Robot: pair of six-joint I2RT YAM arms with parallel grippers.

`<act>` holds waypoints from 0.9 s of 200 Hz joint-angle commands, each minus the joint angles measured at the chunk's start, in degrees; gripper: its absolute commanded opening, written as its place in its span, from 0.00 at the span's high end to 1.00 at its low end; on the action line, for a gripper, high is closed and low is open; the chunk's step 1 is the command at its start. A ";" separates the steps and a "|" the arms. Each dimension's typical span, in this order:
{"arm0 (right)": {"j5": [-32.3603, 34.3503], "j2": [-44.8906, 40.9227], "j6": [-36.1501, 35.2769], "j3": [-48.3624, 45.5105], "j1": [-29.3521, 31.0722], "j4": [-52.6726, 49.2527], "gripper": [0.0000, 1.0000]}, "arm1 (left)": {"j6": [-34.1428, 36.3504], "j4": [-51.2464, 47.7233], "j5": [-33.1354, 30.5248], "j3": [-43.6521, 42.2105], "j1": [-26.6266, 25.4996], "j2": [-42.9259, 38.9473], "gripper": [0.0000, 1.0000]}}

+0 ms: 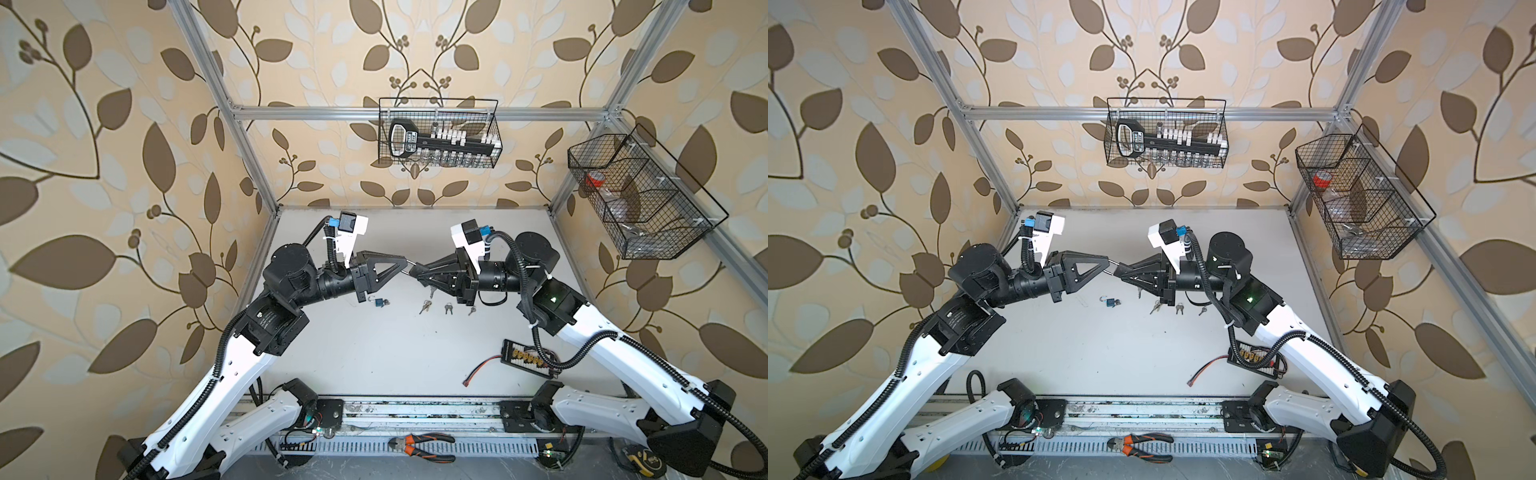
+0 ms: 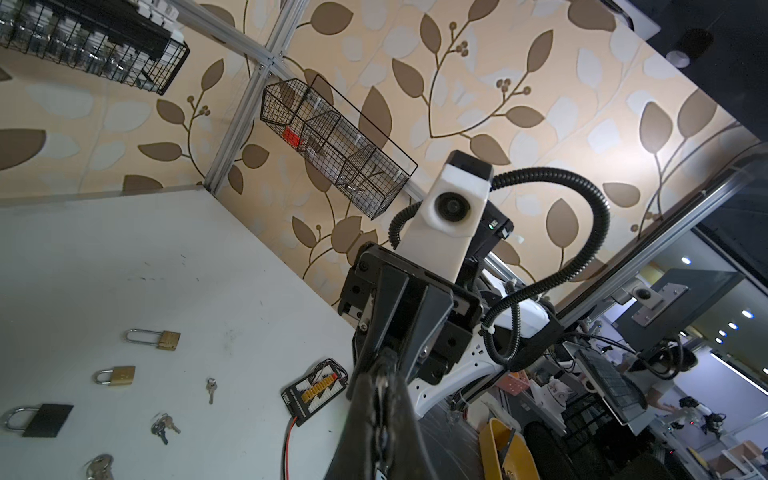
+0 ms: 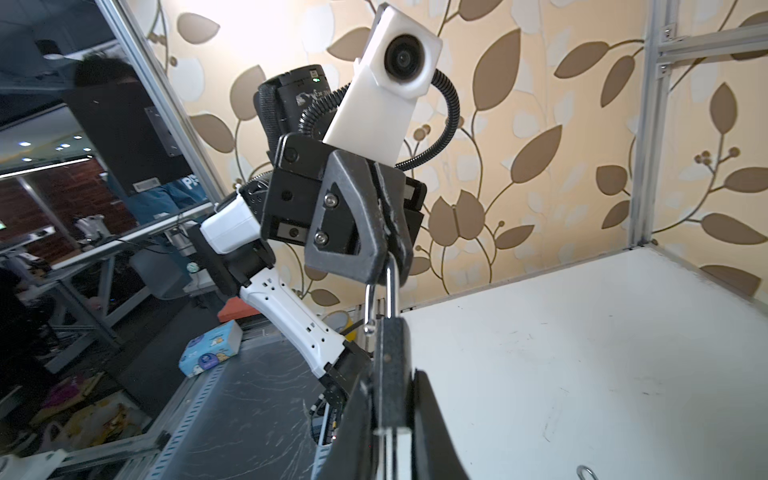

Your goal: Lock with the key

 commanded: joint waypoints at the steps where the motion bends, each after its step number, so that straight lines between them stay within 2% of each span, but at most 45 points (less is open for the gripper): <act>1: -9.43 -0.35 7.09 2.26 -1.74 2.83 1.00 | 6.20 -2.11 1.47 3.95 0.41 0.53 1.00; 44: -16.18 0.01 16.77 2.05 -2.61 9.85 1.00 | 7.05 -2.07 3.90 5.76 0.38 1.88 1.00; 88: -14.79 0.13 16.91 2.03 -2.62 10.24 1.00 | 5.01 0.65 5.53 5.02 0.29 3.40 1.00; 180: -12.41 1.98 18.38 3.34 -2.49 12.34 1.00 | 3.63 2.15 4.68 -0.22 -0.88 2.62 1.00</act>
